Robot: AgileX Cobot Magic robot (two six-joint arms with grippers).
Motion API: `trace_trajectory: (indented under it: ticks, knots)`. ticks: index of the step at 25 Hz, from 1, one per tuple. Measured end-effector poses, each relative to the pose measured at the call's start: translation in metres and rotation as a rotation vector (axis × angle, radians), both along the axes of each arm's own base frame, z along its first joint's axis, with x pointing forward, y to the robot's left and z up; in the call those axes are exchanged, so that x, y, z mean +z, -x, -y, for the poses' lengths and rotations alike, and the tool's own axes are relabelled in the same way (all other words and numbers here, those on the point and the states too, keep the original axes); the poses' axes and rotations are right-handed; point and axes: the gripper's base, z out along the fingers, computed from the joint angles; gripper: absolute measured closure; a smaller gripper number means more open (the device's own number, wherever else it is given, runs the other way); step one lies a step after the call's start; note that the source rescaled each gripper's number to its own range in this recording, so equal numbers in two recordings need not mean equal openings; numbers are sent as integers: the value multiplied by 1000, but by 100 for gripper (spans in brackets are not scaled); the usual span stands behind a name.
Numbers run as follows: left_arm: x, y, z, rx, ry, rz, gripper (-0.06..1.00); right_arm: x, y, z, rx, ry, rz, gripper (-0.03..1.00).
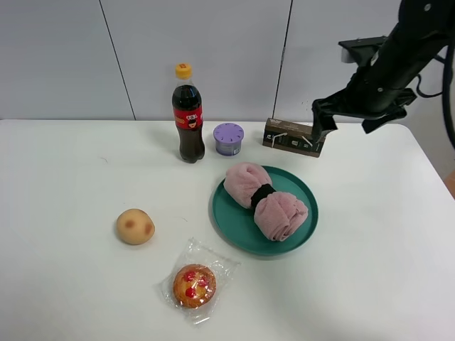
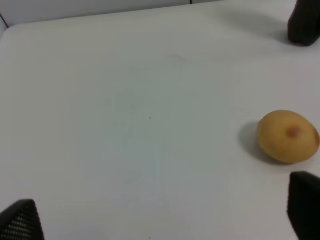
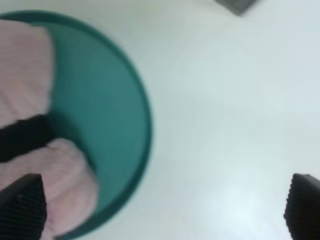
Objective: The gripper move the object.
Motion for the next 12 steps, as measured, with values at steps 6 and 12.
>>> trace_trajectory:
  ticks: [6,12]
  knots:
    - [0,0,0,0,0,0,-6,21,11,54,-150,7,-9,6]
    - [0,0,0,0,0,0,-6,48,35,92,-260,48,17,6]
